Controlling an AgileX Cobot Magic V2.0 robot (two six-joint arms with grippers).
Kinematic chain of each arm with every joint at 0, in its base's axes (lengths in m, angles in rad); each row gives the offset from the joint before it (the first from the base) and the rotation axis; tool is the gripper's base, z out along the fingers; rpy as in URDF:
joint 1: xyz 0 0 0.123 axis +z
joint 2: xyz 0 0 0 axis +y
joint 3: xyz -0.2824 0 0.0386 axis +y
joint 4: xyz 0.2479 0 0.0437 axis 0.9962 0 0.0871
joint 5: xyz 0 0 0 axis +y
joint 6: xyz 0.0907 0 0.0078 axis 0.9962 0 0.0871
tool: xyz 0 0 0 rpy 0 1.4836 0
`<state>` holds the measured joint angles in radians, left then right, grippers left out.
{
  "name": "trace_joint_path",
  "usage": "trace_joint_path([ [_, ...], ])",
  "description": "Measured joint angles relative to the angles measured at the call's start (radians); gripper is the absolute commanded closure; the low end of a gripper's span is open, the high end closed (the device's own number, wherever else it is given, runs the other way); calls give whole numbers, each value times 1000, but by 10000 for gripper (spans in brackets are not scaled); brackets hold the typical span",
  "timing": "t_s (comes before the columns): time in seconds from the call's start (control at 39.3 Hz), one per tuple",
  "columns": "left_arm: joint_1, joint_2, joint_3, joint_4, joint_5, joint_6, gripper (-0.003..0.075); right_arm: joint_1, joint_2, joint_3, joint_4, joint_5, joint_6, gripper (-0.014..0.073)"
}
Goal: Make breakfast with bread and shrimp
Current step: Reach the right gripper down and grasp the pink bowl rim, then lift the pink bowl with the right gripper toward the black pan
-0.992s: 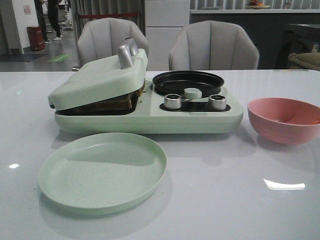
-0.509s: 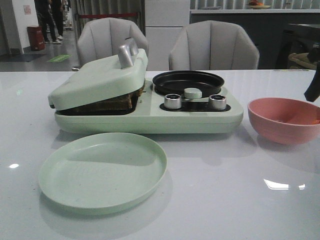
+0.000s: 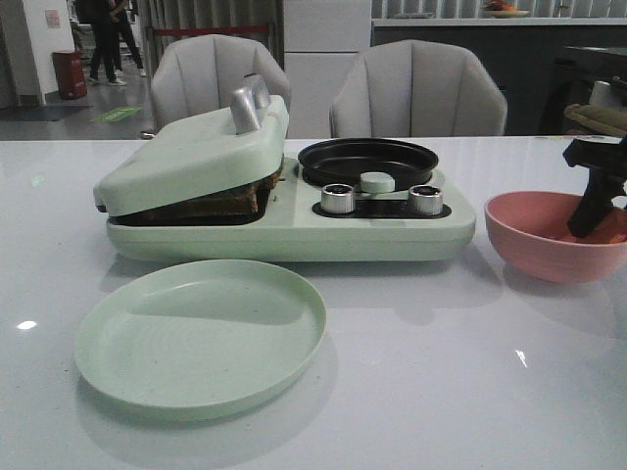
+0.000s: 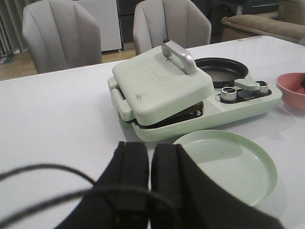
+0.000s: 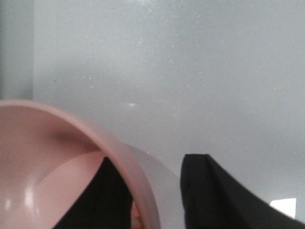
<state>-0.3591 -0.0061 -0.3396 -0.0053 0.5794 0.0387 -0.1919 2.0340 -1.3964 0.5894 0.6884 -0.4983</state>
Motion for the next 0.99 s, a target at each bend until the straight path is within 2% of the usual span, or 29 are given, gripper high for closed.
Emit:
trace_joint_path([
  [0.1, 0, 0, 0, 0, 0, 0, 606, 0, 4, -9, 12, -2, 0, 414],
  [0.28, 0, 0, 0, 0, 0, 0, 606, 0, 8, -10, 17, -9, 0, 418],
  [0.41, 0, 0, 0, 0, 0, 0, 606, 0, 10, -11, 17, -9, 0, 461],
  [0.76, 0, 0, 0, 0, 0, 0, 606, -2, 10, -15, 36, 15, -2, 460],
  [0.99, 0, 0, 0, 0, 0, 0, 606, -2, 10, -120, 58, 102, 0, 460],
])
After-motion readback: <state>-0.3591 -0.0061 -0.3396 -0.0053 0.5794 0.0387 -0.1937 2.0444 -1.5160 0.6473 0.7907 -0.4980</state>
